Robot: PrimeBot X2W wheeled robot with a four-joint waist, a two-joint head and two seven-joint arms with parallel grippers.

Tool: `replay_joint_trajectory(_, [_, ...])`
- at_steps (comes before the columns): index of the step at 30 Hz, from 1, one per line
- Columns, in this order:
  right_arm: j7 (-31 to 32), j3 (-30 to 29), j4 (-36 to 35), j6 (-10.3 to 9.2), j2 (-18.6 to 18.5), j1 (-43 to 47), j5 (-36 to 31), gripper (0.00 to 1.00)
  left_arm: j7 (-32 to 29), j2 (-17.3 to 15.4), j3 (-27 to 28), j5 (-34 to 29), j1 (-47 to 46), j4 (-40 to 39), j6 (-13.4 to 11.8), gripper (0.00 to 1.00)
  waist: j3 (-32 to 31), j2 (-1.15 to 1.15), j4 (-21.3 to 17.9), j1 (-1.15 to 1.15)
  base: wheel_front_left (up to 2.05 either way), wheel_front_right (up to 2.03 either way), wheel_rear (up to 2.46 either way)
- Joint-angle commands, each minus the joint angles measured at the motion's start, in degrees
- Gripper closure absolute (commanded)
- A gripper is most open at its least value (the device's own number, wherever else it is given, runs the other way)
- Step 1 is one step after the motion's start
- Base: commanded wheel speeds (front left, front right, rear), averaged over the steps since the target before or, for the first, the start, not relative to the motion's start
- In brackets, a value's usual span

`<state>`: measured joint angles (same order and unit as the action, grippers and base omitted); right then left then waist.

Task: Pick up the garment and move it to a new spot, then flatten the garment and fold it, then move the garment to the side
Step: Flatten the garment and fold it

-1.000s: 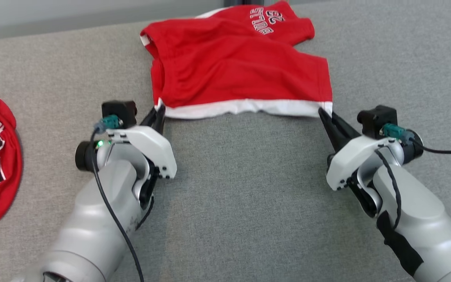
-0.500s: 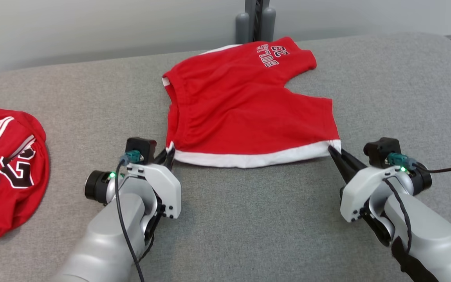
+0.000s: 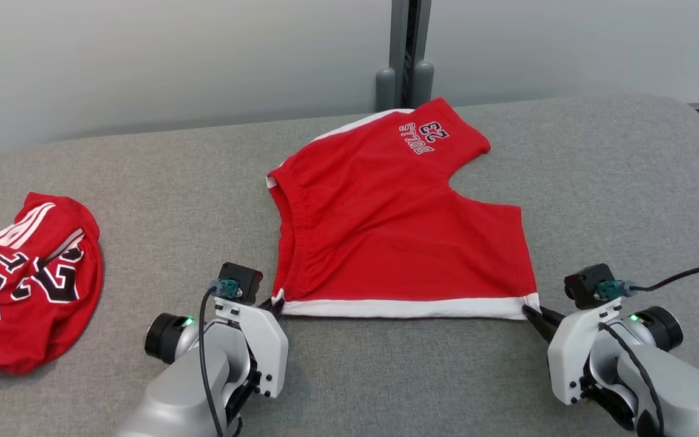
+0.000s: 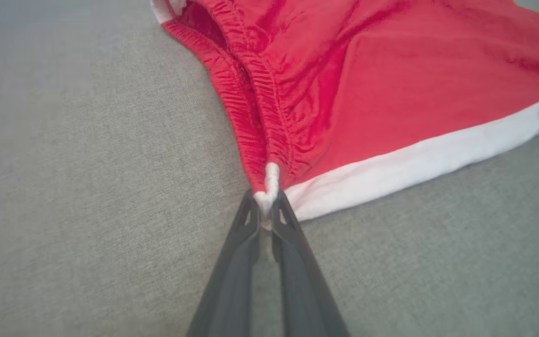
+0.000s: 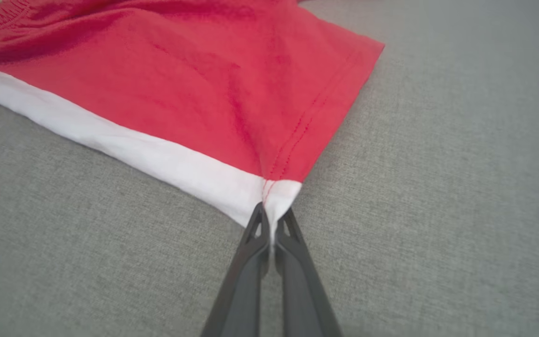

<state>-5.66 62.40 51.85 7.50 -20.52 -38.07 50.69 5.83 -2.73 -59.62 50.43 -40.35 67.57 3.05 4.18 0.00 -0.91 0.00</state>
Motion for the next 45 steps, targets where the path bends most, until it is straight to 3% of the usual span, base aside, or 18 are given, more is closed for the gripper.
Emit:
replay_joint_trajectory(1, [0.8,0.5,-0.7,-0.01,-0.7,0.7,1.1,1.0,-0.4,-0.3,-0.1,0.4,0.4,0.0,0.4,1.0,-0.5,0.0,0.1,0.0,0.0,0.0,0.0])
replay_joint_trajectory(11, [11.6,7.4,-10.8,-0.01,-8.7,2.2,12.5,1.0,-5.7,-0.3,-0.4,3.1,4.1,-0.9,2.2,1.0,-4.5,0.0,1.2,0.0,0.0,0.0,0.0])
replay_joint_trajectory(19, [18.8,9.6,-19.6,-0.01,-14.5,3.7,18.3,1.0,-10.3,-1.2,0.3,6.3,7.2,-4.9,3.9,1.0,-6.5,0.0,2.1,0.0,0.0,0.0,0.0])
replay_joint_trajectory(32, [24.4,10.3,-28.7,-0.01,-21.5,7.3,23.0,1.0,-17.2,-8.1,1.6,12.1,14.3,-19.0,4.3,1.0,-8.2,0.0,2.5,0.0,0.0,0.0,0.0])
replay_joint_trajectory(38, [27.6,10.5,-34.6,-0.01,-25.0,10.2,25.3,1.0,-23.3,-14.0,2.6,16.0,19.6,-31.8,1.0,1.0,-8.5,0.0,2.3,0.0,0.0,0.0,0.0])
replay_joint_trajectory(45, [30.3,9.1,-40.9,-0.01,-28.8,11.8,27.6,1.0,-28.5,-20.0,5.1,21.5,25.8,-49.4,-6.2,1.0,-7.6,0.0,1.9,0.0,0.0,0.0,0.0])
